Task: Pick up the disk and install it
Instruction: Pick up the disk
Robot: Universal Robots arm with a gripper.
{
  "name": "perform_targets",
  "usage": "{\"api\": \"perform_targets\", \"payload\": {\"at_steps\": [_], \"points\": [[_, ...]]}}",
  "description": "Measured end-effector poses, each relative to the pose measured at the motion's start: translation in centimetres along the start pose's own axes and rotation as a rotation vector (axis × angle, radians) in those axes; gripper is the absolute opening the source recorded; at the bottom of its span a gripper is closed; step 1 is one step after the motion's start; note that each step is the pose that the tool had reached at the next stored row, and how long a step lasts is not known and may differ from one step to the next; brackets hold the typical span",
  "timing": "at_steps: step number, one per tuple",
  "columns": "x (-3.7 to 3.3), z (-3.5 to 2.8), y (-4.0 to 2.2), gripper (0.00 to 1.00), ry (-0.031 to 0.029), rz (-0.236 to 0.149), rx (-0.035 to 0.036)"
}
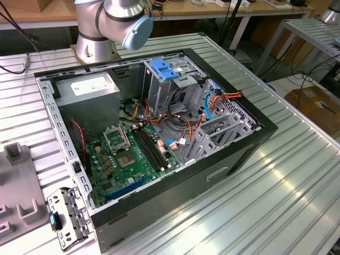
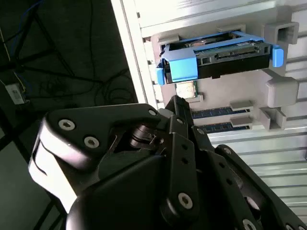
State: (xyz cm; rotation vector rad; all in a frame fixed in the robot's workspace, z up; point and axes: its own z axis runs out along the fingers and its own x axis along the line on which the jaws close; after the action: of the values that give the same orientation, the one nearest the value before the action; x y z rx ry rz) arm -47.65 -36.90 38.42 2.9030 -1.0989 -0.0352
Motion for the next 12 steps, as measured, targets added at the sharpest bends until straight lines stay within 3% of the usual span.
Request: {"api": "perform_targets", "payload": {"at_steps": [5, 11, 12], "points": [[0.00, 0.00, 0.00, 0.11, 0.0008, -0.017, -0.0001], [0.00, 0.00, 0.00, 0.11, 0.0053, -0.123, -0.0011], [0.00, 0.01, 0.00, 0.11, 0.0070, -0.162, -0.0014]]}}
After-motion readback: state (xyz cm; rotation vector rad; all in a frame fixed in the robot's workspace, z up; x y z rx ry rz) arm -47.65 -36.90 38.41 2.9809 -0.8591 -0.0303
